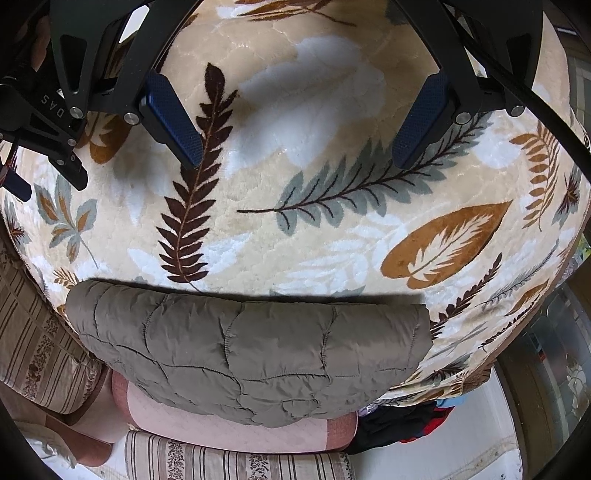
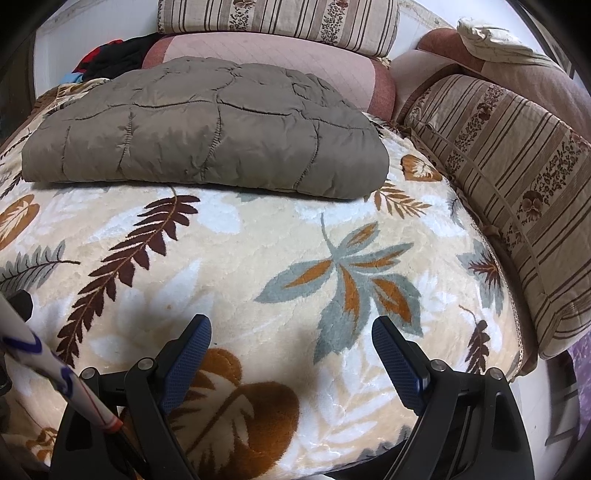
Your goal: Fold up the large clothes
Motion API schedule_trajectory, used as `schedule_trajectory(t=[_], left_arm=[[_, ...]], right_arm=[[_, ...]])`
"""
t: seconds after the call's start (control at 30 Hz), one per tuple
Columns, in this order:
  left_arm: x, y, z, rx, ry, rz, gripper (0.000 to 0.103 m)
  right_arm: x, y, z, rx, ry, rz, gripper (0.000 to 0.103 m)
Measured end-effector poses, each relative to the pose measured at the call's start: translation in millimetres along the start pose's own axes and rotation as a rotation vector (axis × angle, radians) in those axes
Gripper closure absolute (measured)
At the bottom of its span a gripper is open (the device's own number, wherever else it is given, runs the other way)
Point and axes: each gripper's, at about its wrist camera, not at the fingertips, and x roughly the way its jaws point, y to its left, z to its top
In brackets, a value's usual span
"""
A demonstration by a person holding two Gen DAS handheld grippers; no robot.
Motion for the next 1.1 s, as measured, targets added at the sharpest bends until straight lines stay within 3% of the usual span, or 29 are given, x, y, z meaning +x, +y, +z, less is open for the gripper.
schedule_trajectory(t=[1.1], left_arm=[[10, 1, -2, 0.000, 0.048, -0.038, 0.001]], right_arm=[[-1, 6, 1, -0.022, -0.013, 0.000, 0.011]])
